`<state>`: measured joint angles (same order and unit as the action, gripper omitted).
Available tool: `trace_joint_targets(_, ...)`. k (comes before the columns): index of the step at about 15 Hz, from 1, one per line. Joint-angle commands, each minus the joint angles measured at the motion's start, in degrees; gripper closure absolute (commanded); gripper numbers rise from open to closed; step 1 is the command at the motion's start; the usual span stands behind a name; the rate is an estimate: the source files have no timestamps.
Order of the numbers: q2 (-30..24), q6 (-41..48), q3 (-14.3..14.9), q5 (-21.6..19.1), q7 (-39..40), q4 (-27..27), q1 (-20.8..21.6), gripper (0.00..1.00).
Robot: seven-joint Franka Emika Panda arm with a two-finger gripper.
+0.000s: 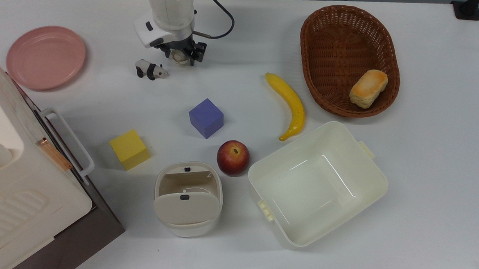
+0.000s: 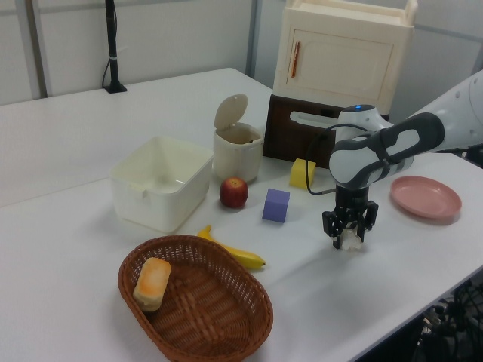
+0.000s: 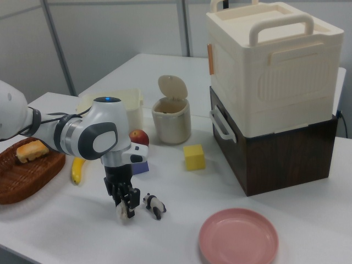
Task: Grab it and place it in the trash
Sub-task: 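Lift the paper ball and carry it over the white trash bin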
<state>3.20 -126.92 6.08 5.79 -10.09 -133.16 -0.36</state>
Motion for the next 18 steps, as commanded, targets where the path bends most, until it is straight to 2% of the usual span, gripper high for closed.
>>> trace_joint_targets(1, -1.0, -1.7, 0.3, 1.2, -1.3, -1.0, 0.1, 0.80)
trace_joint_targets(5, -1.1, -1.7, 0.3, 1.2, -1.2, -0.8, 0.1, 0.82)
trace_joint_targets(8, -1.3, -1.1, 0.2, 1.1, -1.4, 1.9, 0.3, 0.82)
trace_joint_targets(18, -0.6, -1.0, 0.2, -0.1, -5.4, 20.4, 4.5, 0.81)
